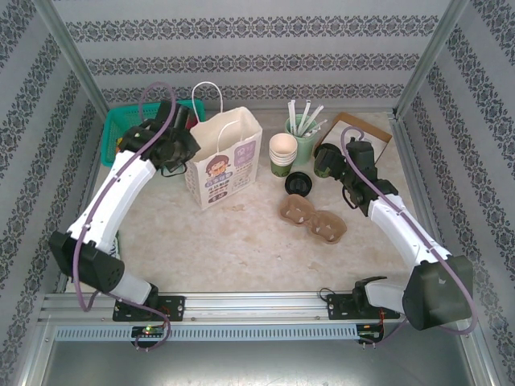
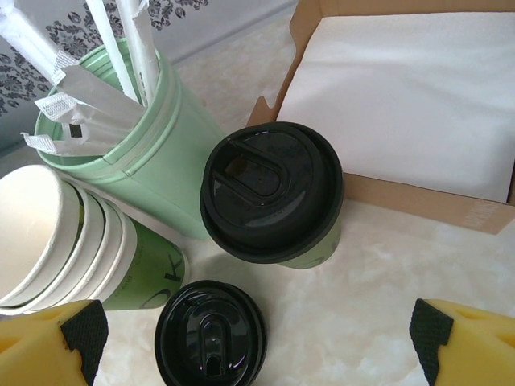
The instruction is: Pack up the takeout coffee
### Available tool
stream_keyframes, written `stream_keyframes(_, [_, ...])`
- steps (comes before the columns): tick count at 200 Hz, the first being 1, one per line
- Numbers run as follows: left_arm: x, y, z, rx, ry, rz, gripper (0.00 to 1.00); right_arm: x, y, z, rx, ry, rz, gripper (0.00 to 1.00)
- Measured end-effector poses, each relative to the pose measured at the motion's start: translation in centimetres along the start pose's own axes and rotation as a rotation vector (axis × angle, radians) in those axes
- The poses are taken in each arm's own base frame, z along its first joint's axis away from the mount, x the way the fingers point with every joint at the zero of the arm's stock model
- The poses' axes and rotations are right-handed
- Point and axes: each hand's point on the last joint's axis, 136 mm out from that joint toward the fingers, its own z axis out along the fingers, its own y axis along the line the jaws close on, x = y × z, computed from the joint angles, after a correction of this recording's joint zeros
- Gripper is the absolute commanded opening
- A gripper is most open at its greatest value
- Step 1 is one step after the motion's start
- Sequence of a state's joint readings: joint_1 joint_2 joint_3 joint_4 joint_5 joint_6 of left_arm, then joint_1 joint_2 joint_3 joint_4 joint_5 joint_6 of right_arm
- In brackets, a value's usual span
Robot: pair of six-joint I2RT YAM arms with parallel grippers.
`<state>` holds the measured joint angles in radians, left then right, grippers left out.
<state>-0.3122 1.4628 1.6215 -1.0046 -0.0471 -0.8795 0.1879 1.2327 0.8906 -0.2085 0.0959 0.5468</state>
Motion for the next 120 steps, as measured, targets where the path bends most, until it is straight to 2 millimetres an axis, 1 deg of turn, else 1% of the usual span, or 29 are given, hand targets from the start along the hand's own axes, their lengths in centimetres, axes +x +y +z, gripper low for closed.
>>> stream_keyframes(15, [0.4,-0.4,-1.0,0.044,0.019,0.052,0.0,0.1,-0.1,-0.1,0.007,0.011,-0.003,0.98])
stream_keyframes(35, [1.3,-1.0,-1.8,0.099,0.059,0.104,0.01,0.1,-0.1,-0.4,0.015,0.025,-0.007,0.98])
stream_keyframes(64, [2.8,-1.8,-2.3,0.167,0.126,0.152,0.06,0.3,-0.3,-0.5,0.024,0.04,-0.008,0.98])
stream_keyframes(74, [3.3,-1.9,-2.2,0.181,0.149,0.162,0.09,0.5,-0.3,-0.5,0.029,0.049,-0.009,0.98])
stream_keyframes(80, [3.6,-1.9,-2.1,0.187,0.163,0.166,0.15,0.4,-0.3,-0.6,0.032,0.053,-0.009,0.98])
stream_keyframes(90, [4.1,-2.0,-2.1,0.202,0.186,0.176,0.35,0.3,-0.2,-0.8,0.032,0.054,-0.009,0.98])
stream_keyframes(97, [4.4,-2.2,-2.1,0.217,0.201,0.183,0.46,0.1,-0.1,-0.9,0.031,0.052,-0.009,0.98])
stream_keyframes(120, [5.0,-3.3,-2.8,0.286,0.23,0.213,0.7,-0.4,0.1,-1.1,0.026,0.043,-0.005,0.98])
